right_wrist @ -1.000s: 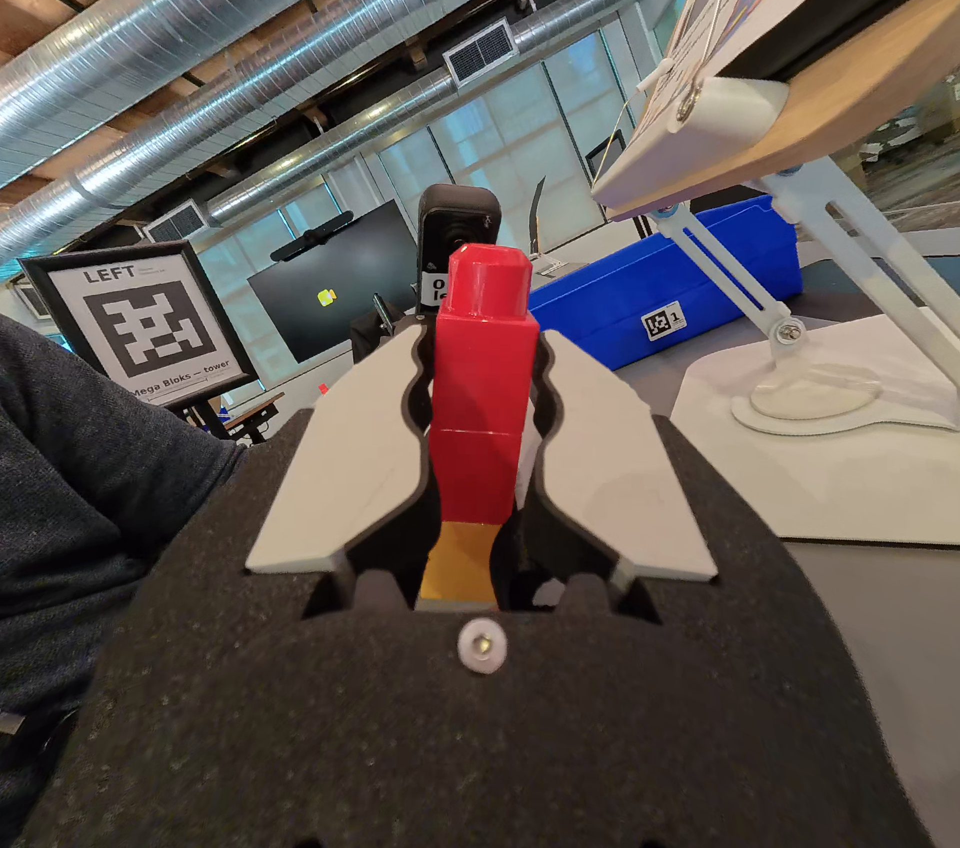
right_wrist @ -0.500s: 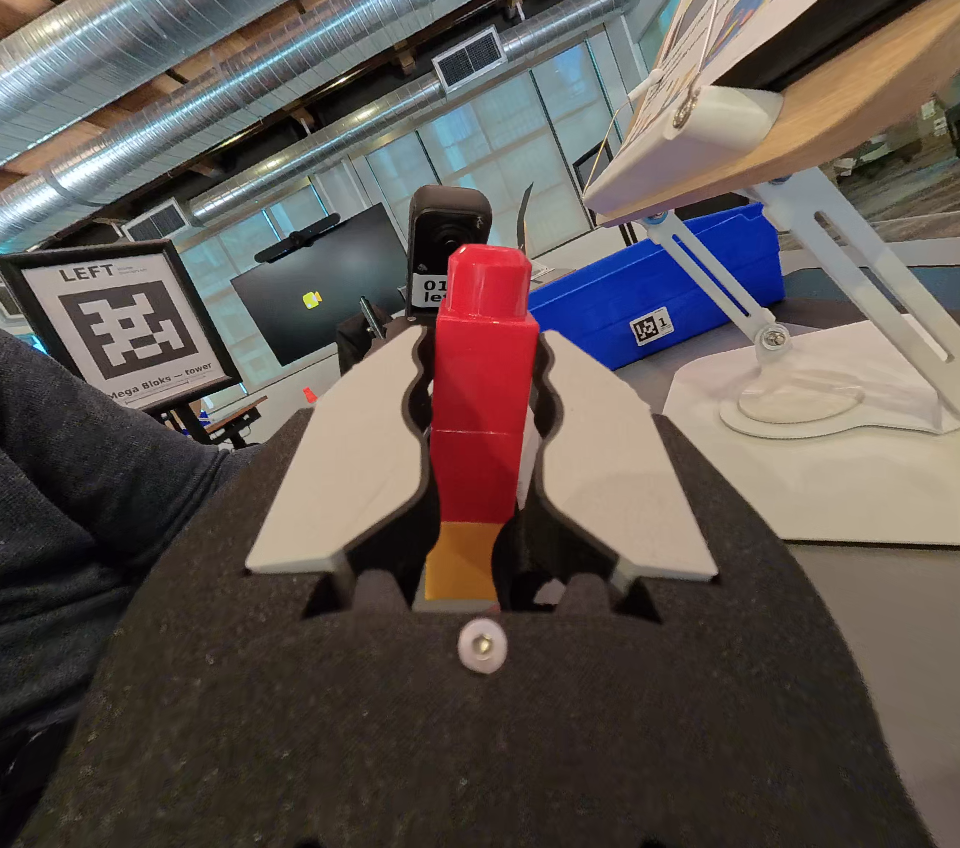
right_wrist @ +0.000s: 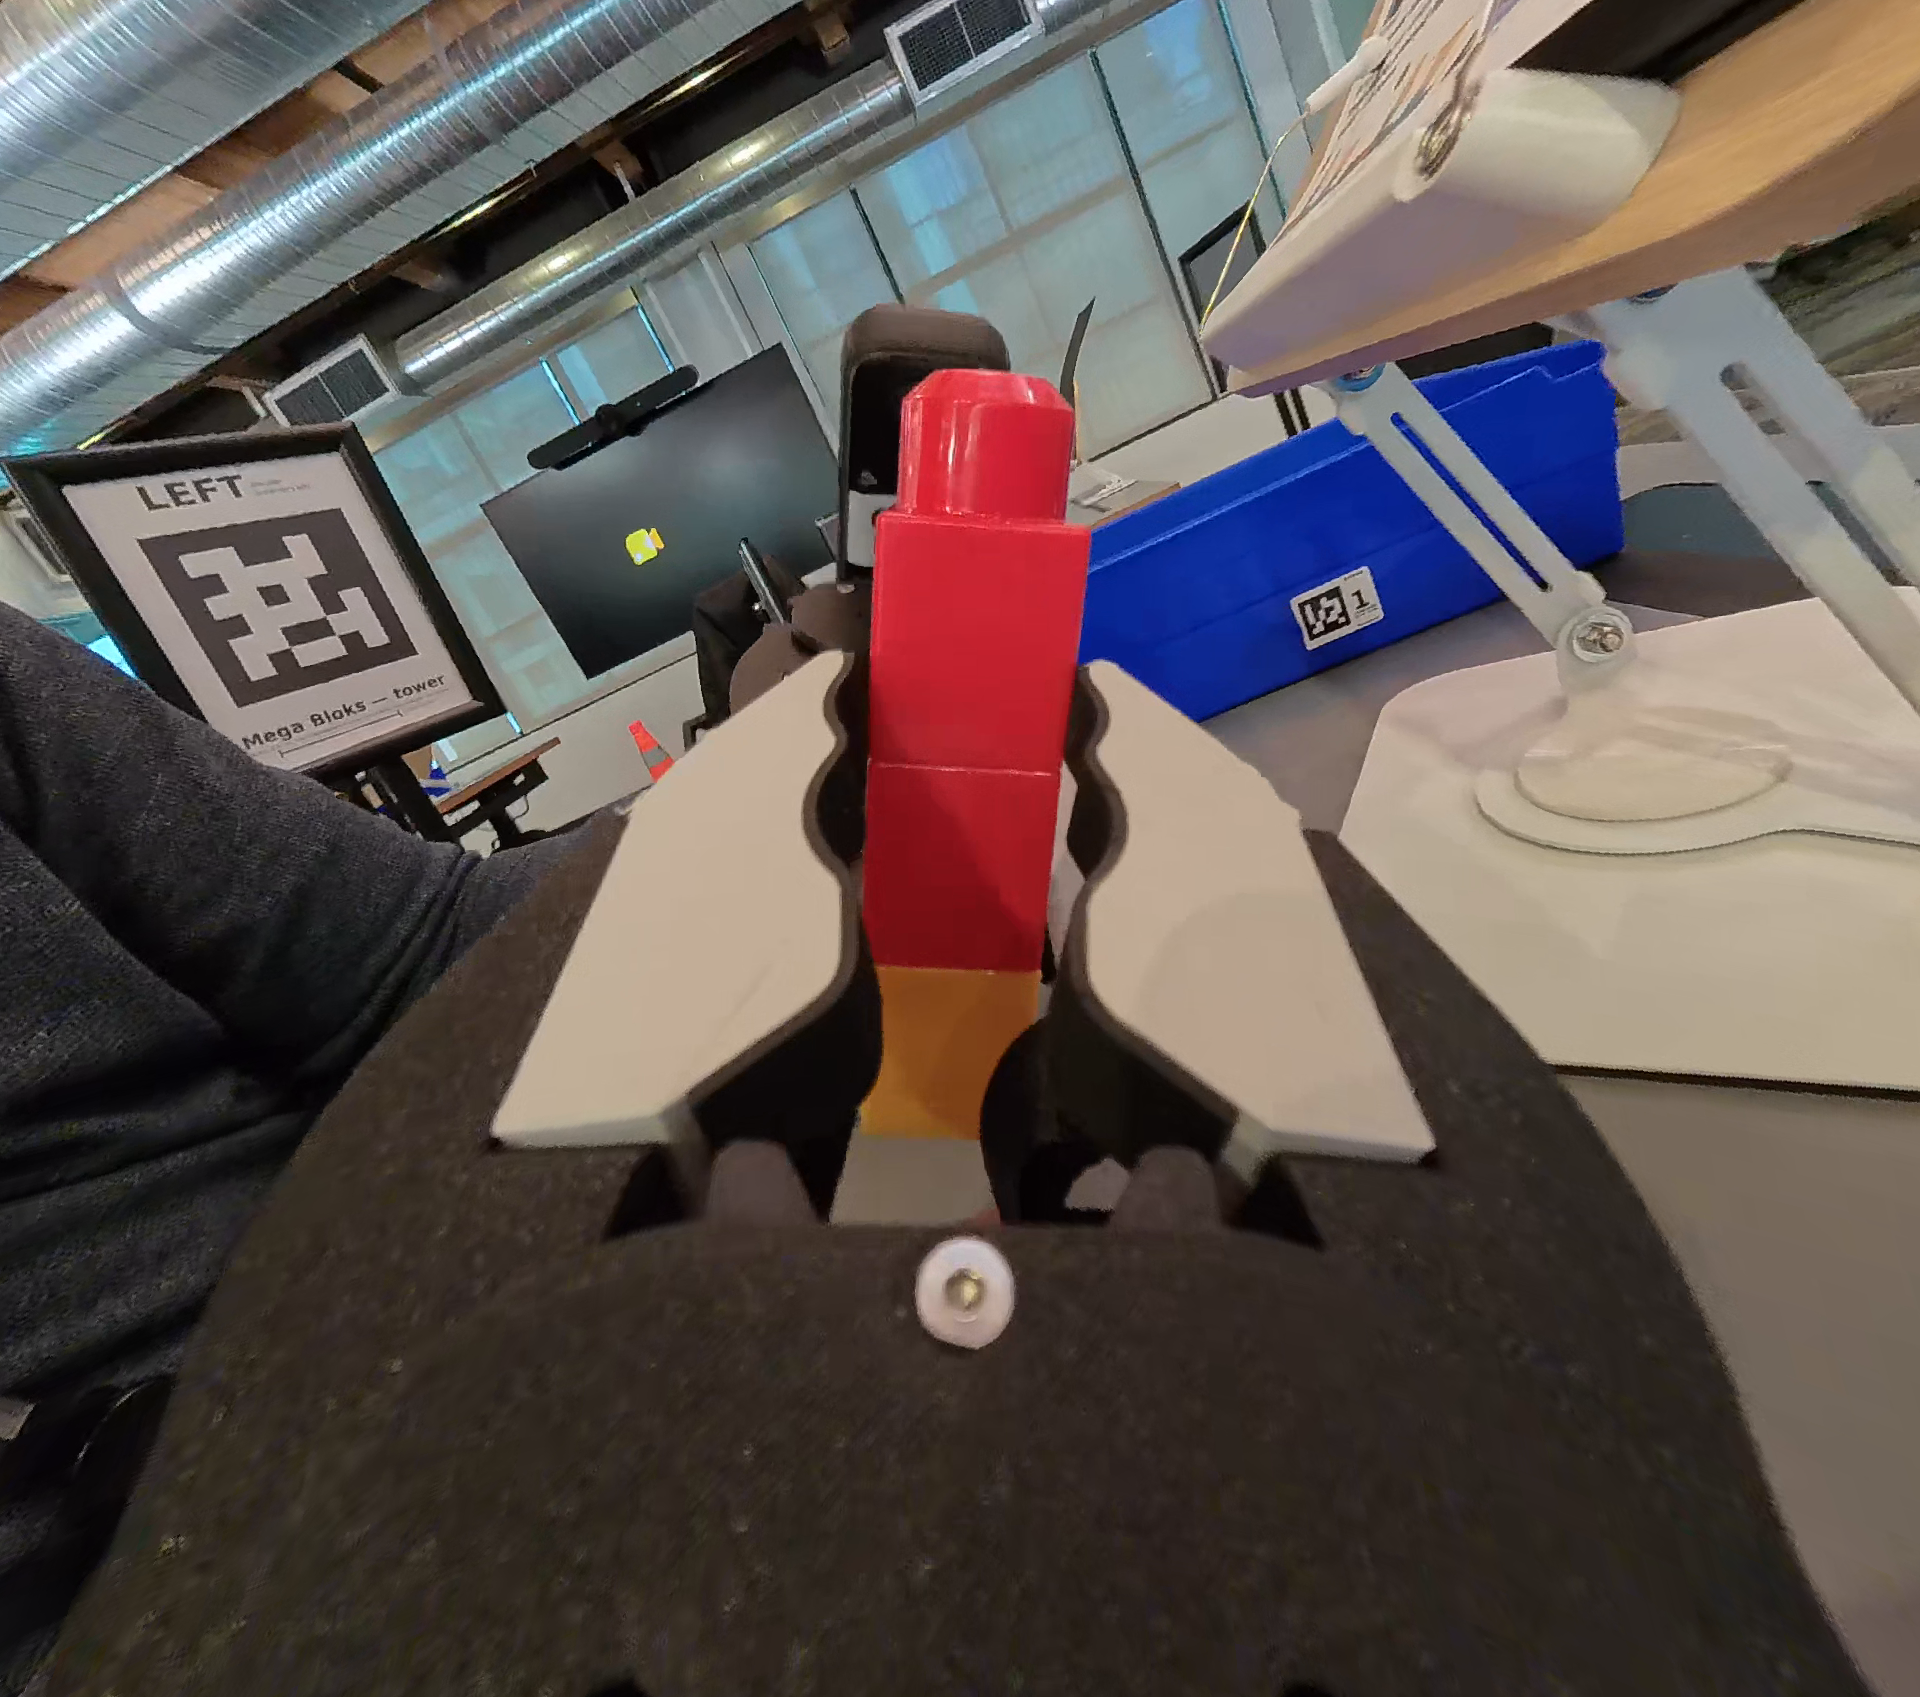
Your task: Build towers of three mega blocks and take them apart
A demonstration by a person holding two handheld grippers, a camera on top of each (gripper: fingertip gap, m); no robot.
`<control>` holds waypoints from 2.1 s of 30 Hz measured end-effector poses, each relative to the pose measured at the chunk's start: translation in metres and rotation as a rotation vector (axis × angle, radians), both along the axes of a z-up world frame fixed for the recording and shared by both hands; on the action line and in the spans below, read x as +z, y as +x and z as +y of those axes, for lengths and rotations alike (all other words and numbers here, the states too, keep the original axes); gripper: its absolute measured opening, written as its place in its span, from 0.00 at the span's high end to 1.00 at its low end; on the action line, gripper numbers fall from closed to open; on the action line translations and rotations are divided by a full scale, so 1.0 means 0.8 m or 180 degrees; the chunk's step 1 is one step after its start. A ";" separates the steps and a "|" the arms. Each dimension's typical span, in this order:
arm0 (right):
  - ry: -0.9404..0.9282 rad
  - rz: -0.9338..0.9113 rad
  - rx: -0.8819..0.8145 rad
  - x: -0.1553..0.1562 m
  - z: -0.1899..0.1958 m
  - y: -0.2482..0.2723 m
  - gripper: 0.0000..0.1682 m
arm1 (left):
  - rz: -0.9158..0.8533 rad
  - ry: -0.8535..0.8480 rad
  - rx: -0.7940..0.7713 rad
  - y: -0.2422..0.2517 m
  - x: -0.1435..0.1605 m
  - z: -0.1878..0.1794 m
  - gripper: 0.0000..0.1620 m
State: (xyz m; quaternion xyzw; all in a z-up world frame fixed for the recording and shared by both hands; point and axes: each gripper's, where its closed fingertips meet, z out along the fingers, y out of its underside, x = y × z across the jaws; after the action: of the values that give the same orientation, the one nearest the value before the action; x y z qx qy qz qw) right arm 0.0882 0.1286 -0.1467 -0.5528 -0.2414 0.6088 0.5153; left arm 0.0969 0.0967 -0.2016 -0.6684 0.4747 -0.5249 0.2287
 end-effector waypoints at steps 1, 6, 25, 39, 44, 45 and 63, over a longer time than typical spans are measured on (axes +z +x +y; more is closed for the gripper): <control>0.0006 0.0030 -0.0025 0.001 0.001 0.002 0.79 | 0.0030 -0.0035 -0.0037 0.001 -0.003 -0.002 0.72; 0.0003 0.0042 -0.0016 0.002 0.001 0.003 0.79 | 0.0114 0.0001 -0.0046 0.006 -0.014 -0.005 0.78; 0.0142 -0.0066 0.0086 0.001 -0.009 -0.005 0.78 | 0.0696 0.0308 -0.0277 -0.015 -0.034 -0.015 0.78; 0.0244 -0.0422 0.0115 -0.008 -0.017 -0.023 0.79 | 0.0918 0.0480 -0.0355 -0.055 -0.027 -0.008 0.78; 0.0408 -0.0608 -0.0164 0.036 -0.024 -0.012 0.79 | 0.0376 0.0325 -0.0209 -0.064 0.017 0.005 0.74; 0.0470 -0.0681 -0.0255 0.050 -0.026 -0.004 0.79 | 0.0186 0.0315 -0.0172 -0.067 0.031 0.008 0.78; -0.0356 -0.2228 -0.3473 0.030 0.172 0.408 0.78 | -0.0341 0.0282 0.0272 -0.074 0.053 0.045 1.00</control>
State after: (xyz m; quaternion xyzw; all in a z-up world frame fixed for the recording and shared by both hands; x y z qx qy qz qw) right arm 0.4144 0.2665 -0.1229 -0.7877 -0.0475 0.0552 0.6118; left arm 0.0379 0.1330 -0.1592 -0.6483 0.4556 -0.5281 0.3054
